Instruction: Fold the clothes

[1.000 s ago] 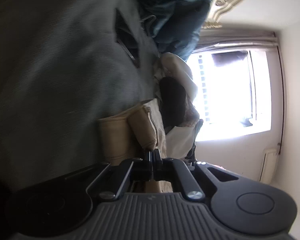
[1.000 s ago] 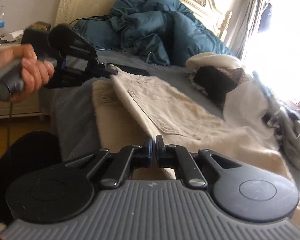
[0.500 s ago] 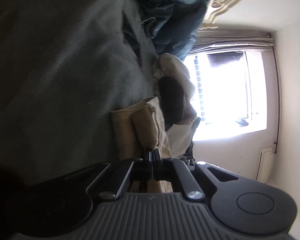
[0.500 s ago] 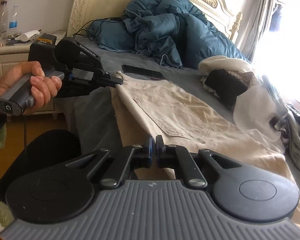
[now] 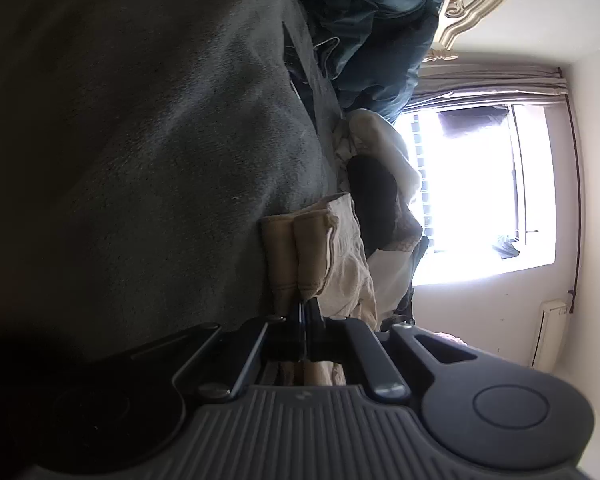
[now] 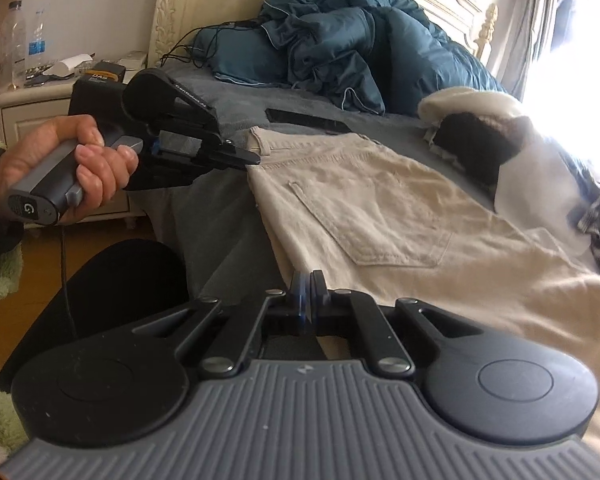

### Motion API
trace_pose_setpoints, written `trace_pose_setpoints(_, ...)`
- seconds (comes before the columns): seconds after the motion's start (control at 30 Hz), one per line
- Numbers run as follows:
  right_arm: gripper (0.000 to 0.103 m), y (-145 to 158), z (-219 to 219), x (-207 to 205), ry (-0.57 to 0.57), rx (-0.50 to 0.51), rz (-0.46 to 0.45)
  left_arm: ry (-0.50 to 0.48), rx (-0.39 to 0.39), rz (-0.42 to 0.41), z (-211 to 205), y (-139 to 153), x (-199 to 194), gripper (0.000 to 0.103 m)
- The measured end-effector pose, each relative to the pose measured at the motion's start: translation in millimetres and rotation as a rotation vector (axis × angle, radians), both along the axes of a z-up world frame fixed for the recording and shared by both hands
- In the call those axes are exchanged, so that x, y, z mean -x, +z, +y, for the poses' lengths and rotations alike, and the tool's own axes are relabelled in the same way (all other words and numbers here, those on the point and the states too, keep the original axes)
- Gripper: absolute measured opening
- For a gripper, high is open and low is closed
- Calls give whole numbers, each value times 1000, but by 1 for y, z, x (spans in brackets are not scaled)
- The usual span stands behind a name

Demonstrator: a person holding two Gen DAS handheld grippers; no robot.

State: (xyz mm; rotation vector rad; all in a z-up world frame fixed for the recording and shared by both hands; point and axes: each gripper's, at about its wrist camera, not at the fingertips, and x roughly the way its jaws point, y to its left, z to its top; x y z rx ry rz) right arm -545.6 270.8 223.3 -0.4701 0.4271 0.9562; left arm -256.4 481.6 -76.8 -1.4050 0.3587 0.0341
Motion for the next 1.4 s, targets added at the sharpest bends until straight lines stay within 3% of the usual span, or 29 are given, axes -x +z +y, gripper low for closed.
trace_pose_setpoints(0.1,1,-1,-6,-2,-16,-22,31,5,-12,-15,0,2,4,6)
trace_pose_setpoints(0.2,3,3,-18,-3,-27,-74,85,43,-75,-5,-2,12,17,25)
trace_pose_setpoints(0.33,5,7,-48,-2,-43,-160,174,64,-186,-28,-7,33,35,26)
trace_pose_setpoints(0.4,9,4,-67,-4,-83,-204,243,37,-239,-55,-15,45,37,28)
trace_pose_setpoints(0.53,18,-5,-116,-12,-213,-350,404,-90,-356,-90,-50,67,18,43)
trace_pose_setpoints(0.7,22,-18,-186,-16,-448,-552,533,-288,-418,-96,-108,71,-29,43)
trace_pose_setpoints(0.8,27,-27,-229,-15,-583,-673,587,-352,-446,-69,-134,62,-51,43)
trace_pose_setpoints(0.93,34,-42,-275,-9,-739,-774,628,-347,-473,-16,-143,50,-61,39)
trace_pose_setpoints(1.1,41,-68,-319,-3,-839,-1007,769,-349,-399,-14,-133,38,-56,28)
trace_pose_setpoints(1.27,40,-95,-334,-6,-889,-1213,944,-350,-339,-7,-126,32,-60,23)
trace_pose_setpoints(1.4,41,-96,-331,-9,-951,-1260,1018,-351,-356,-9,-128,30,-60,23)
